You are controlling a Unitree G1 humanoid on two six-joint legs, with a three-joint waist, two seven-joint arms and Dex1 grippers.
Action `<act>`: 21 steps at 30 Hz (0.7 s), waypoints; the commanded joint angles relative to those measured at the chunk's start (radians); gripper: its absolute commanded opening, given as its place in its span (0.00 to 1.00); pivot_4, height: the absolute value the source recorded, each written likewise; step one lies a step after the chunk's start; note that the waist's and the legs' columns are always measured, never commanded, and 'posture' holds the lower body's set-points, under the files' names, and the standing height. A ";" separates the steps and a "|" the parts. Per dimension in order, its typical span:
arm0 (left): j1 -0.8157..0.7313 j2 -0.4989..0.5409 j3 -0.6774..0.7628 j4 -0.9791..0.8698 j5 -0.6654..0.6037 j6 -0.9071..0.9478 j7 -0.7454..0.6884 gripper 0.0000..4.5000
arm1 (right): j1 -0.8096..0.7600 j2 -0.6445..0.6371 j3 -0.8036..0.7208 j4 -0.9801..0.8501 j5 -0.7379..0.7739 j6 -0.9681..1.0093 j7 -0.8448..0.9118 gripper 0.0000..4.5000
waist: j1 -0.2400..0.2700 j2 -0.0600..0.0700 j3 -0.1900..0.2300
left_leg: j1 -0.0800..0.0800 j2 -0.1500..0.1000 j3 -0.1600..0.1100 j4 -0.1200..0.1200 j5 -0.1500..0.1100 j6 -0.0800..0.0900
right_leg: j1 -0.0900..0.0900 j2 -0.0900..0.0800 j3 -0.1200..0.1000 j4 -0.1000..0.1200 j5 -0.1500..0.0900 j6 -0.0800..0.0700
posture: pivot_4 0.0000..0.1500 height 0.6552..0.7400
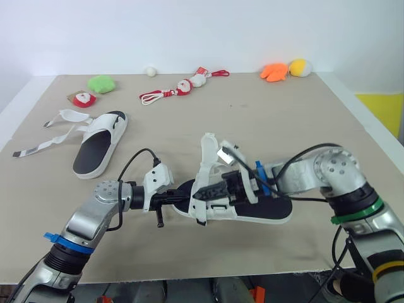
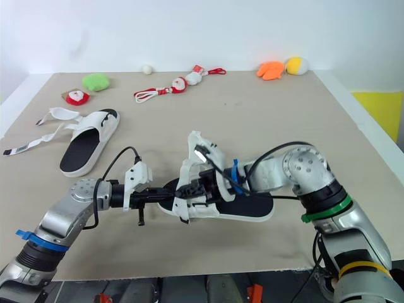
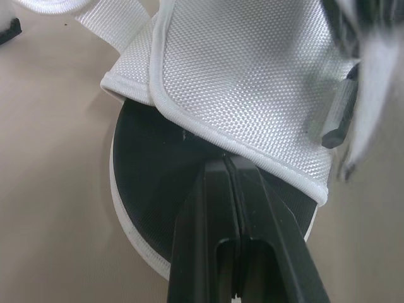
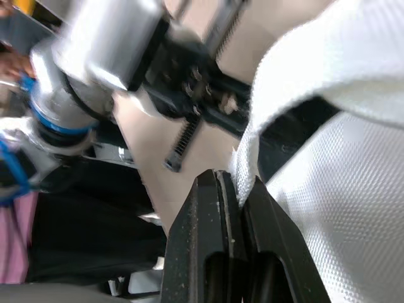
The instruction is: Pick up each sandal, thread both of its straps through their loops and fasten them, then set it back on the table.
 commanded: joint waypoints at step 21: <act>0.036 -0.022 -0.031 0.015 0.028 0.019 0.037 0.00 | -0.189 0.099 -0.229 0.373 -0.567 0.242 0.350 0.02 | 0.002 0.001 0.000 | -0.002 -0.001 0.000 0.000 0.000 0.001 | -0.001 0.000 0.000 0.000 0.001 0.003 | 1.00 1.00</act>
